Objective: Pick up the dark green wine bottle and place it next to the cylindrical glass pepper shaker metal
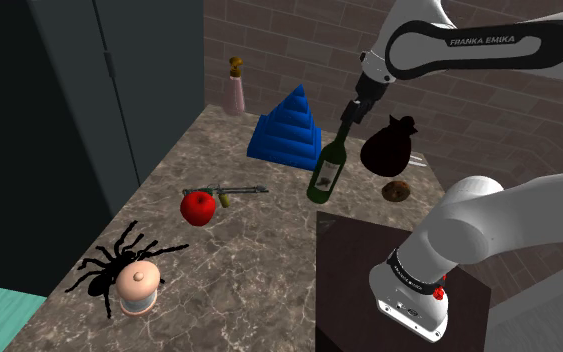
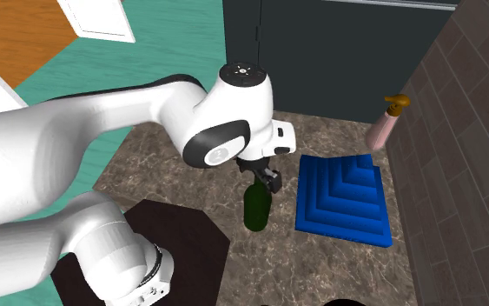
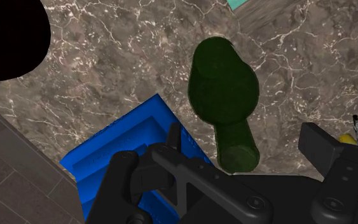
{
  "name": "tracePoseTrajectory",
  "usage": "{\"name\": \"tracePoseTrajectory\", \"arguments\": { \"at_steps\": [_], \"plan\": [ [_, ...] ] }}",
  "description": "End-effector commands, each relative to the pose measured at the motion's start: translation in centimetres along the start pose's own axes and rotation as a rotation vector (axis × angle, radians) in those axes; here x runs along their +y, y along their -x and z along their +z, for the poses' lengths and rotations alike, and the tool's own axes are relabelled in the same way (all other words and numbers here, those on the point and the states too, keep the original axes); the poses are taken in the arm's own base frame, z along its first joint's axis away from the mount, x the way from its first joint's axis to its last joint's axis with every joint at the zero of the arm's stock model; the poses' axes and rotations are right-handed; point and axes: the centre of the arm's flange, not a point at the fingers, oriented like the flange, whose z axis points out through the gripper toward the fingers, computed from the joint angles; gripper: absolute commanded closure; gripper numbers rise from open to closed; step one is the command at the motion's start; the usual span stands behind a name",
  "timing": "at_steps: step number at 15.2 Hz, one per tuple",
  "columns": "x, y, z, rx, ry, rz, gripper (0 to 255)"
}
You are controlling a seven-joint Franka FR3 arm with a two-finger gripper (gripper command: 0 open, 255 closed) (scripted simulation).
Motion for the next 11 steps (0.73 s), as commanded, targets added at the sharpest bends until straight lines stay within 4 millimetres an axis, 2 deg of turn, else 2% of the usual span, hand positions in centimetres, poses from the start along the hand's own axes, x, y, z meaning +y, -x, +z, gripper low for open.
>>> {"name": "tracePoseTrajectory", "arguments": {
  "at_steps": [1, 3, 10, 11],
  "plan": [
    [0.05, 0.02, 1.1, 0.001, 0.0, 0.0, 0],
    [0.05, 0.02, 1.93, 0.001, 0.0, 0.0, 0],
    [0.05, 0.02, 1.93, 0.001, 0.0, 0.0, 0],
    [0.05, 0.02, 1.93, 0.001, 0.0, 0.0, 255]
  ]
}}
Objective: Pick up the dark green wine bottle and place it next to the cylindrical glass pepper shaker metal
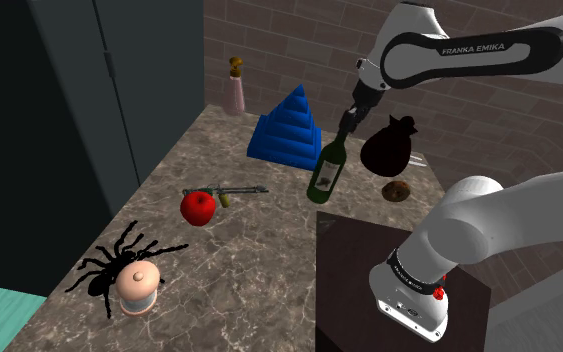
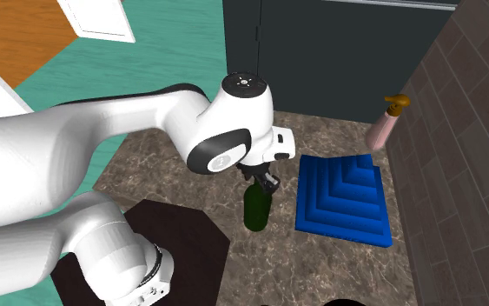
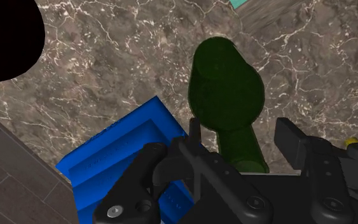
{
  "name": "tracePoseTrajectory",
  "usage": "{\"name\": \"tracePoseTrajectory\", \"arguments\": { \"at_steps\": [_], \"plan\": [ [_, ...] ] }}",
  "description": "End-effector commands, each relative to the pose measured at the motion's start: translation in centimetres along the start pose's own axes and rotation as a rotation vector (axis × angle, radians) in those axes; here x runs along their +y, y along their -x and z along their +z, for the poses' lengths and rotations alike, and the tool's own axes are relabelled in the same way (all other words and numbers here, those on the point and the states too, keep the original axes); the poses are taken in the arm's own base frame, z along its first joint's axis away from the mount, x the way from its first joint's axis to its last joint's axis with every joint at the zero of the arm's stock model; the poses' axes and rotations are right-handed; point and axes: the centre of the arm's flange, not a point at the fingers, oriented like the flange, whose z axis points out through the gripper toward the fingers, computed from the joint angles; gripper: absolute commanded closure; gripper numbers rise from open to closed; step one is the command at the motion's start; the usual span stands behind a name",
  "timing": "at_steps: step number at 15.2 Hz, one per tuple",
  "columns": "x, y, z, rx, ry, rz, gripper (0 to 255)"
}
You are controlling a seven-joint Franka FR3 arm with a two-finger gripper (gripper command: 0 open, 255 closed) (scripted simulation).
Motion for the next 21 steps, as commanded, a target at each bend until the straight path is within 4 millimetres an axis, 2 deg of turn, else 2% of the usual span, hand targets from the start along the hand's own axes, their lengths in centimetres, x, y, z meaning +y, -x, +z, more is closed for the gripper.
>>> {"name": "tracePoseTrajectory", "arguments": {
  "at_steps": [1, 9, 21],
  "plan": [
    [0.0, 0.0, 0.0, 0.0, 0.0, 0.0, 255],
    [0.0, 0.0, 0.0, 0.0, 0.0, 0.0, 255],
    [0.2, -0.7, -6.3, 0.0, 0.0, 0.0, 255]
  ]
}}
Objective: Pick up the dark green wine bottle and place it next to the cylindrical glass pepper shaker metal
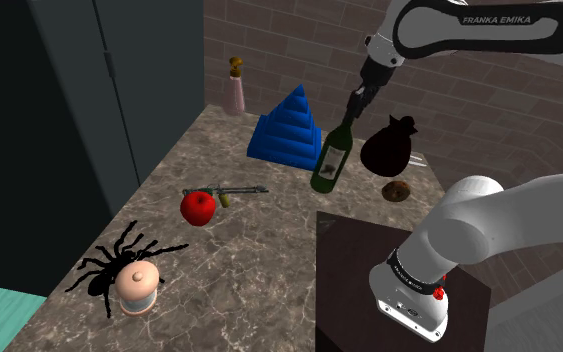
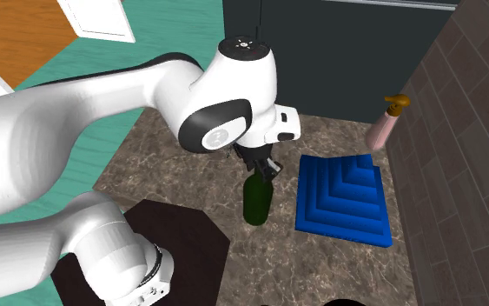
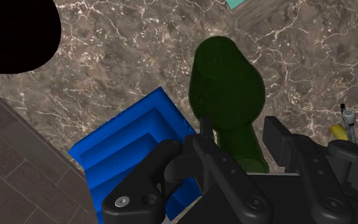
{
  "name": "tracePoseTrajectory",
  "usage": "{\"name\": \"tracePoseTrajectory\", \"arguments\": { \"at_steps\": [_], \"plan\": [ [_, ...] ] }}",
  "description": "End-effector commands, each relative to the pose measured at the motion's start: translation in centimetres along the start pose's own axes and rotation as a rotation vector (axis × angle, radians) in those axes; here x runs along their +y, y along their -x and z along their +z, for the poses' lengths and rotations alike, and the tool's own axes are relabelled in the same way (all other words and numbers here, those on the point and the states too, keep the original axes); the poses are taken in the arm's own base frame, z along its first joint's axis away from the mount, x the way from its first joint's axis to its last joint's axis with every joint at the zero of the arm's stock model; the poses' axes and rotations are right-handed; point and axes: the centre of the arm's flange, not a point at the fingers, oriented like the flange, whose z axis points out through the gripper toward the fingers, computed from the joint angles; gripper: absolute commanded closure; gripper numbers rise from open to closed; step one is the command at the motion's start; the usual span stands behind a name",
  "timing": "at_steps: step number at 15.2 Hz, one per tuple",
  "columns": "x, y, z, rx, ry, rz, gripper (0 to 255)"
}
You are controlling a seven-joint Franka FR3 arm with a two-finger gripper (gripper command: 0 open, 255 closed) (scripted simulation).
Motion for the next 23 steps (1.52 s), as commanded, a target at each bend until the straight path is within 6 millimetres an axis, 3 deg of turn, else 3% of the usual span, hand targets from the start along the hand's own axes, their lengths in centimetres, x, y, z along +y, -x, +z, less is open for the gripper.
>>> {"name": "tracePoseTrajectory", "arguments": {
  "at_steps": [1, 23],
  "plan": [
    [0.1, 0.0, -1.1, 0.0, 0.0, 0.0, 255],
    [0.6, -1.3, -12.6, 0.0, 0.0, 0.0, 255]
  ]
}}
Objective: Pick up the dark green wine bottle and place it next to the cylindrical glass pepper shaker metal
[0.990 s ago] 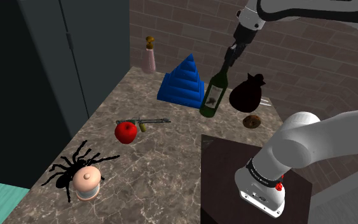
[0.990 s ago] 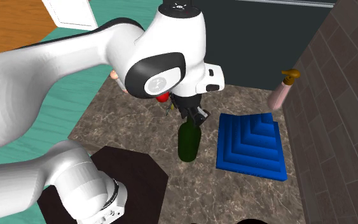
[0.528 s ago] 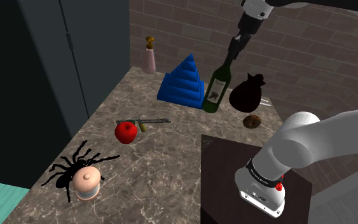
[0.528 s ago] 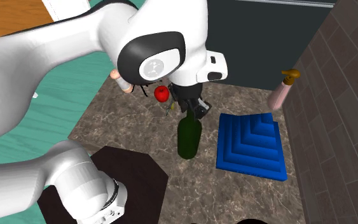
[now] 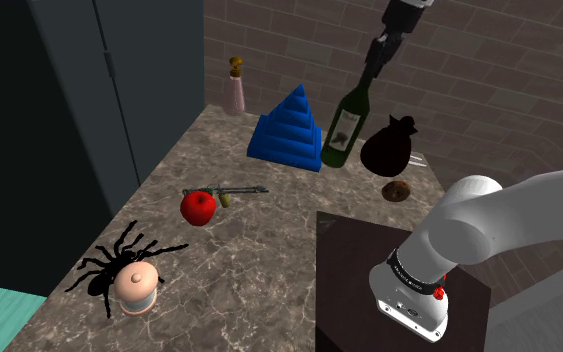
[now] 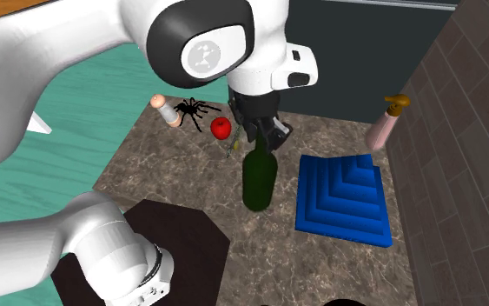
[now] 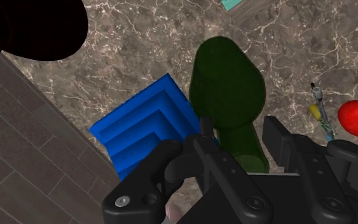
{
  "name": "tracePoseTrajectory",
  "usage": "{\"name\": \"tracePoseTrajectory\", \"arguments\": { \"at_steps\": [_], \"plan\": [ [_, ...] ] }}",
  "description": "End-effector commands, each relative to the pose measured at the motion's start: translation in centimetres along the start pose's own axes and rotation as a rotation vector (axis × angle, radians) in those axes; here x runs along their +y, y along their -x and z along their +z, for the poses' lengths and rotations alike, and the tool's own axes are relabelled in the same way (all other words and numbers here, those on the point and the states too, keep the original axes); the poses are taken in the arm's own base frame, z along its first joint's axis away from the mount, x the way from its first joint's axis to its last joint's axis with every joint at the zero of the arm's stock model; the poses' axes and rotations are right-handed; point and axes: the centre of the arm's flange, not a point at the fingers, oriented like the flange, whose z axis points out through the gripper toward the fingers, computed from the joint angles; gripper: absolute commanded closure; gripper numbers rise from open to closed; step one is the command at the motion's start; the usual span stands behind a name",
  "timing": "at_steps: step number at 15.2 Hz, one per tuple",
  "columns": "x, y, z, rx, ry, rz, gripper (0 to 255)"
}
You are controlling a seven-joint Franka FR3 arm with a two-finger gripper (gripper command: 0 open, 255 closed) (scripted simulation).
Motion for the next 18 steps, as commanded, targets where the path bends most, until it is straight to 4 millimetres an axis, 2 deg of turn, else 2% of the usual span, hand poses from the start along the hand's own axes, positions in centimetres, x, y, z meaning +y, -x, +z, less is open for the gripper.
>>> {"name": "tracePoseTrajectory", "arguments": {
  "at_steps": [1, 18],
  "plan": [
    [0.0, -0.2, -1.1, 0.0, 0.0, 0.0, 255],
    [0.4, -1.1, -10.0, 0.0, 0.0, 0.0, 255]
  ]
}}
